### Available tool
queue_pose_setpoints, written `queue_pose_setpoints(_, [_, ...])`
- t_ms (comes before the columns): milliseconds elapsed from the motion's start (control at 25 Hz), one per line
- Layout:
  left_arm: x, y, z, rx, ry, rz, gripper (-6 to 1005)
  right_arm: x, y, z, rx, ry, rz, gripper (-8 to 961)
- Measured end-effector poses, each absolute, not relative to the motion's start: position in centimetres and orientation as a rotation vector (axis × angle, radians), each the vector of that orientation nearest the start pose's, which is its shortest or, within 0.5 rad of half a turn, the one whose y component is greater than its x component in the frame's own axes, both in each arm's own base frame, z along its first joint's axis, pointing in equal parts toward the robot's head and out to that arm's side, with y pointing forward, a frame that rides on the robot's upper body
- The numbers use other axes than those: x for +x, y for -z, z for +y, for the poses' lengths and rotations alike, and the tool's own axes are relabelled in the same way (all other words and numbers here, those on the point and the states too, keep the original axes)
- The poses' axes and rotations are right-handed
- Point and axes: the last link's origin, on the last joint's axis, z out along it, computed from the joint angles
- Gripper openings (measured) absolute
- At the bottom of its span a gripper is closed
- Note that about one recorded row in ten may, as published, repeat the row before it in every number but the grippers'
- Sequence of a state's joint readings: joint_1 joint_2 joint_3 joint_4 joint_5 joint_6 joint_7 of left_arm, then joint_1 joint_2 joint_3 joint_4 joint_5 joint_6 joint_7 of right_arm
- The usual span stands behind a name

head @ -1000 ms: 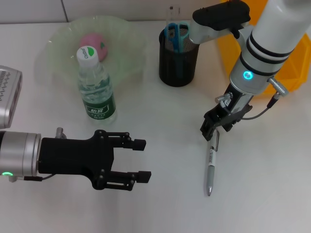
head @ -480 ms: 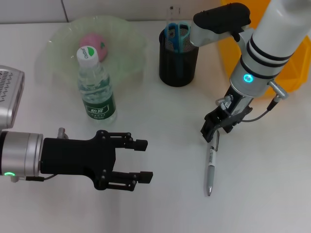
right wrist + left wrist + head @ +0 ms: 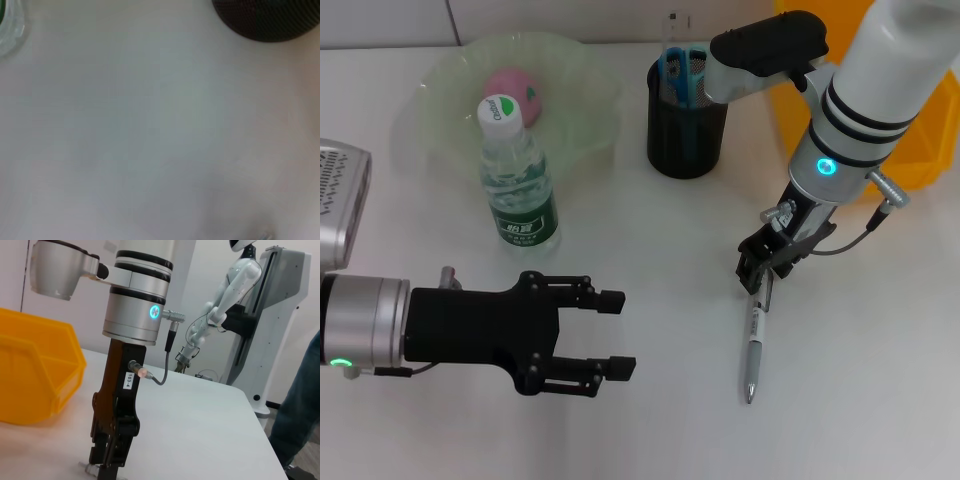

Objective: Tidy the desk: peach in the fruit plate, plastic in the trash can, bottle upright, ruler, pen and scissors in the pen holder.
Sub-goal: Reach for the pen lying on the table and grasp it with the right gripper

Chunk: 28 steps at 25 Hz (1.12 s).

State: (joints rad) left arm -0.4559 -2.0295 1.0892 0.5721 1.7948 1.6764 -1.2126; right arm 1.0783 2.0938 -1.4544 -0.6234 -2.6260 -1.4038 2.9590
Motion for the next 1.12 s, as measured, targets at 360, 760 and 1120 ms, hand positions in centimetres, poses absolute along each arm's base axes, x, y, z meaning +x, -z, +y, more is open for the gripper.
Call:
queue_pose_setpoints(360, [-25.85,3.19,27.50,-3.052,0.760,-0.395,734,15.78,7.50,38.81,-2.357,0.799,1.351,433])
queue_pose_setpoints(760, [-26.04,3.40,27.25,-3.063,0.745,-0.401,734,16.20,7.52,38.76,-2.351,0.789,1.360,436])
queue_pose_setpoints(1120, [-26.00,3.83,27.12,-3.077,0.728,-0.397,735,16.28,7.56,38.87,-2.349,0.778,1.358,365])
